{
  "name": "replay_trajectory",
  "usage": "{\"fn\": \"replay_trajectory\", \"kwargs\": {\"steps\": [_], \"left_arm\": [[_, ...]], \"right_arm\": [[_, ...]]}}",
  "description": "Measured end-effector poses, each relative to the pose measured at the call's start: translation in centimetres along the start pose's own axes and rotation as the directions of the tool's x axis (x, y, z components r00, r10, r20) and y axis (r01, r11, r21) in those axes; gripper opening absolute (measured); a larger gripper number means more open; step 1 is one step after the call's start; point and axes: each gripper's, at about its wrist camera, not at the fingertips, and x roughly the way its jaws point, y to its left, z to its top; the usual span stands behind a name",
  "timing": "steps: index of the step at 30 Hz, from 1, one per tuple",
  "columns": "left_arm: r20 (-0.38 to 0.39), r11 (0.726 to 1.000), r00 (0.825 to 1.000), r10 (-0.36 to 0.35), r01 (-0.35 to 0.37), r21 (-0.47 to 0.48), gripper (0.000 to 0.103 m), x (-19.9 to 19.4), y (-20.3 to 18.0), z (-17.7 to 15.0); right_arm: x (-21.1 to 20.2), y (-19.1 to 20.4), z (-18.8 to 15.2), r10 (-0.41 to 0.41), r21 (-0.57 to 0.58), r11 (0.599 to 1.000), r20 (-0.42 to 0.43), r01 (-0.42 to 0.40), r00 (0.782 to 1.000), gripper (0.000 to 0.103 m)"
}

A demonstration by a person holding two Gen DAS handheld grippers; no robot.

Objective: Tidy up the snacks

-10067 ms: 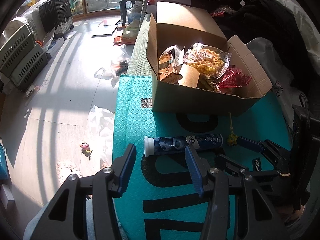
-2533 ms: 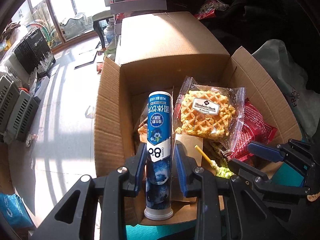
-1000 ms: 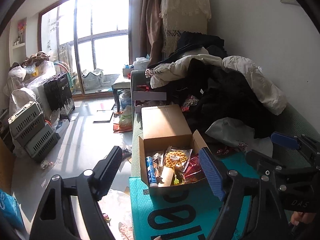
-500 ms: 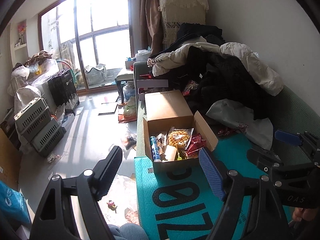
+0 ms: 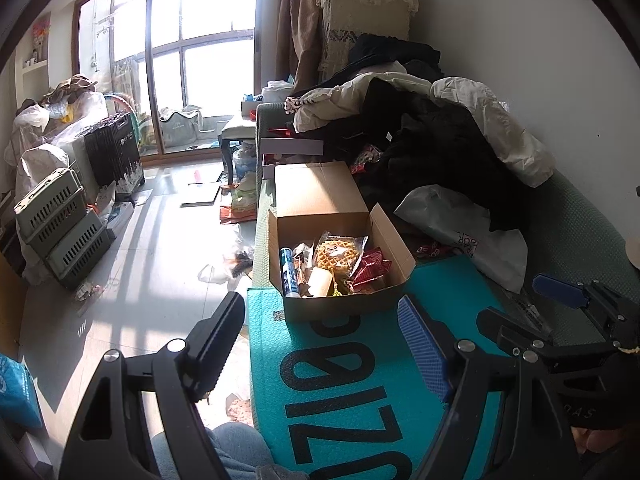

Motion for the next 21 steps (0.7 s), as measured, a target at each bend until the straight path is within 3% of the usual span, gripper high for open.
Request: {"fn": "replay_trajectory", "kwargs": {"steps": [9, 21], "left_arm": [[-0.015, 1.000, 0.999, 0.029, -0.029, -0.001, 0.079, 0.9, 0.4, -0.2], [-0.024, 1.000, 1.000, 0.013, -0.013, -0.001, 0.079, 1.6, 0.2, 0.0]], "right_arm": [[0.9, -0.4, 0.3, 0.002, 0.010, 1.000, -0.013, -0.002, 1.000, 0.090], [1.7, -0.7, 0.5, 0.001, 0.018, 1.000, -0.027, 0.000, 1.000, 0.090]]}}
